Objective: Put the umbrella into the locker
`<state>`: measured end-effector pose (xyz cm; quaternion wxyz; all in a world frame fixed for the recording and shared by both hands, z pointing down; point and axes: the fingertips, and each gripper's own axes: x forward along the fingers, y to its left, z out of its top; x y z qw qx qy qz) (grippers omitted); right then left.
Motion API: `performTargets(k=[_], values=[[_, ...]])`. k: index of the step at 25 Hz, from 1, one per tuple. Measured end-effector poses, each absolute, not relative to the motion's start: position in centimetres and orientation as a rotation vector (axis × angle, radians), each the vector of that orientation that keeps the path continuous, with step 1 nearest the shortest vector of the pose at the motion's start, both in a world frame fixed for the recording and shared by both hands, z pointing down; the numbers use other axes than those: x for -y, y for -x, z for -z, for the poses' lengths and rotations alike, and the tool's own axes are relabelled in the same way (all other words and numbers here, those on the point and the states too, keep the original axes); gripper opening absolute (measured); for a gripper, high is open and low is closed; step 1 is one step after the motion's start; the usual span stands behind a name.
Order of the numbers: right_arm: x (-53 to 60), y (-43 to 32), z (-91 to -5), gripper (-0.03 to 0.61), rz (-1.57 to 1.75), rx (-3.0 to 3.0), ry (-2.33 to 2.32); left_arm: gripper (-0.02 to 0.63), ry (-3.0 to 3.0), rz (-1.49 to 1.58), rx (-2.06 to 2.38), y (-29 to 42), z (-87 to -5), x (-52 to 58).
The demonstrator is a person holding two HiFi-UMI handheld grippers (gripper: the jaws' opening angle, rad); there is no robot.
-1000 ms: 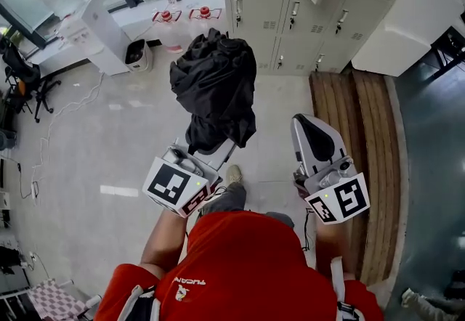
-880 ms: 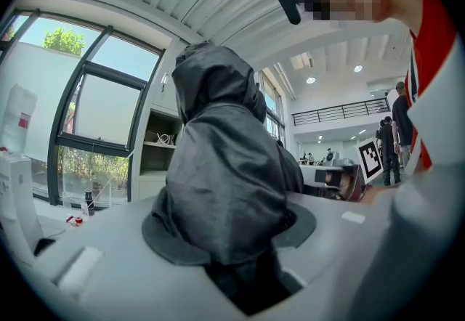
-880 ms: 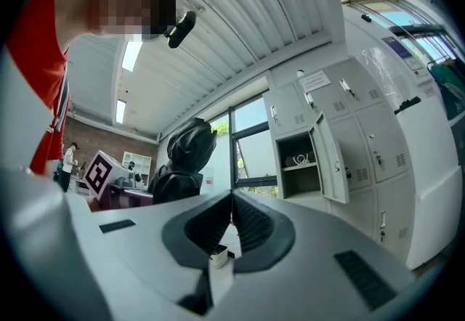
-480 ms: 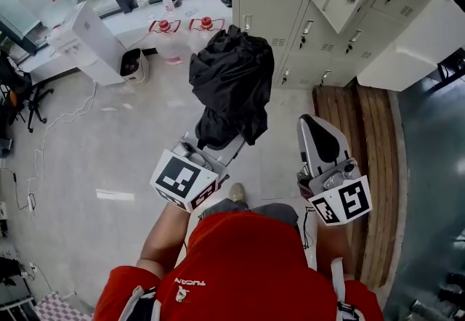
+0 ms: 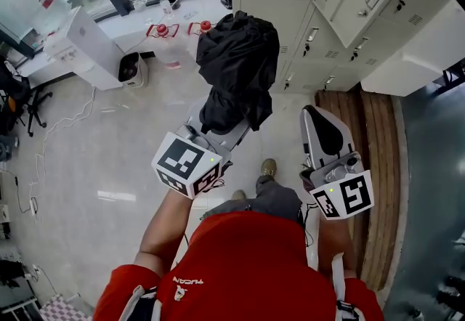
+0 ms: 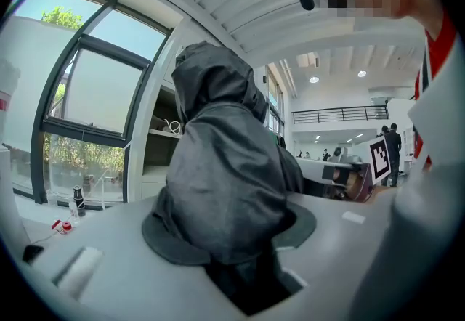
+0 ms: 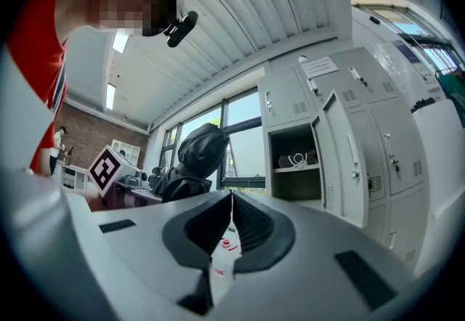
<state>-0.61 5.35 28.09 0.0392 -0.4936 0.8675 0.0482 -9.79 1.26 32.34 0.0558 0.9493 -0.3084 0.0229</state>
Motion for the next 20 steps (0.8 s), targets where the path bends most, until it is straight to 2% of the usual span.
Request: performTargets(k=[12,20], values=[[6.3,-2.8,-27.3,0.003,-0.277,-2.697,1.433,0.195,-2.812,-0.144,1.03,6.2,-32.8,10.2],[12.6,-5.1,-27.4,0.003,-0.244,-2.743,1.334,0.194,-2.725,-0.337,1.051,2.6,-34.8,18.0]])
